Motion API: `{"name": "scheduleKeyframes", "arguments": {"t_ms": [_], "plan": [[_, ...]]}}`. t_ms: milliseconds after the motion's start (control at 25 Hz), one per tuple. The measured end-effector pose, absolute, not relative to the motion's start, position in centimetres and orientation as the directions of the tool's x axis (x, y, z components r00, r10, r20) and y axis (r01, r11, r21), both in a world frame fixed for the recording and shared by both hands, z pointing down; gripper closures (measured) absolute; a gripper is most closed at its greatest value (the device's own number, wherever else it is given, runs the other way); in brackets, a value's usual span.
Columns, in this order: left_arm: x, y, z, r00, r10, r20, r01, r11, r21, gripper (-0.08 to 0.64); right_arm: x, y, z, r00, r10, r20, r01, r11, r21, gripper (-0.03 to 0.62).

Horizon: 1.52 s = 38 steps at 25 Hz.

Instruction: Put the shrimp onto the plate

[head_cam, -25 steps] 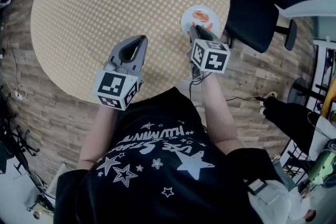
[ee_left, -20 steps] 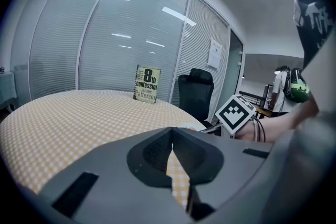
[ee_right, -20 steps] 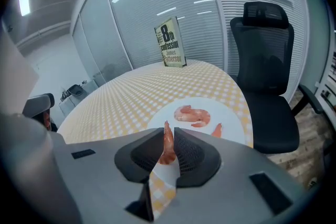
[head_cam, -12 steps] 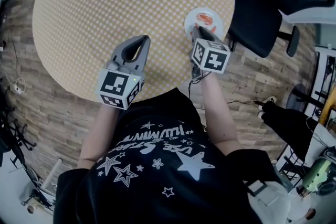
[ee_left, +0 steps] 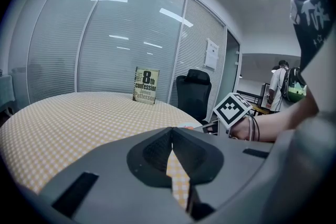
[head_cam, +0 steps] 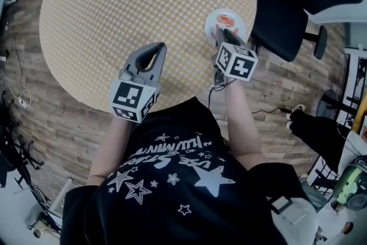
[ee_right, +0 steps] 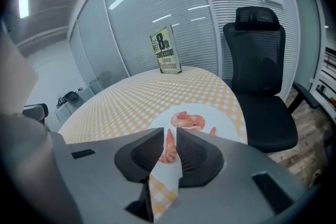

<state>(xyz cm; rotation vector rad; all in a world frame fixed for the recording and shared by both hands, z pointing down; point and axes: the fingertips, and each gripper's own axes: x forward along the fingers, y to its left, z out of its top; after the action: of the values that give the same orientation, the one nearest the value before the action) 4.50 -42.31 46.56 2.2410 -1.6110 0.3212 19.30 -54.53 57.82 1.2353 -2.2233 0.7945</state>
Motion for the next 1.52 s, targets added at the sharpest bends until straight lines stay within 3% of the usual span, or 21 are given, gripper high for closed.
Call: {"name": "scheduleKeyframes", "arguments": {"t_ms": [440, 1000, 1520], "plan": [[0.7, -40.1, 44.1, 0.344, -0.882, 0.323, -0.938, -0.305, 0.165, 0.551, 19.0, -52.6, 53.8, -0.432, -0.679, 0.594, -0.9, 0.361, -0.243, 0.525], [-7.4, -34.7, 39.8, 0.379, -0.894, 0.238, -0.925, -0.359, 0.126, 0.551, 12.4, -45.3, 48.0, -0.469, -0.734, 0.492, -0.883, 0.39, -0.26, 0.526], [-12.0, -29.8, 38.1, 0.526, -0.833, 0.172, -0.851, -0.51, 0.126, 0.551, 8.7, -37.1, 43.1, -0.413, -0.818, 0.4, -0.909, 0.341, -0.241, 0.545]]}}
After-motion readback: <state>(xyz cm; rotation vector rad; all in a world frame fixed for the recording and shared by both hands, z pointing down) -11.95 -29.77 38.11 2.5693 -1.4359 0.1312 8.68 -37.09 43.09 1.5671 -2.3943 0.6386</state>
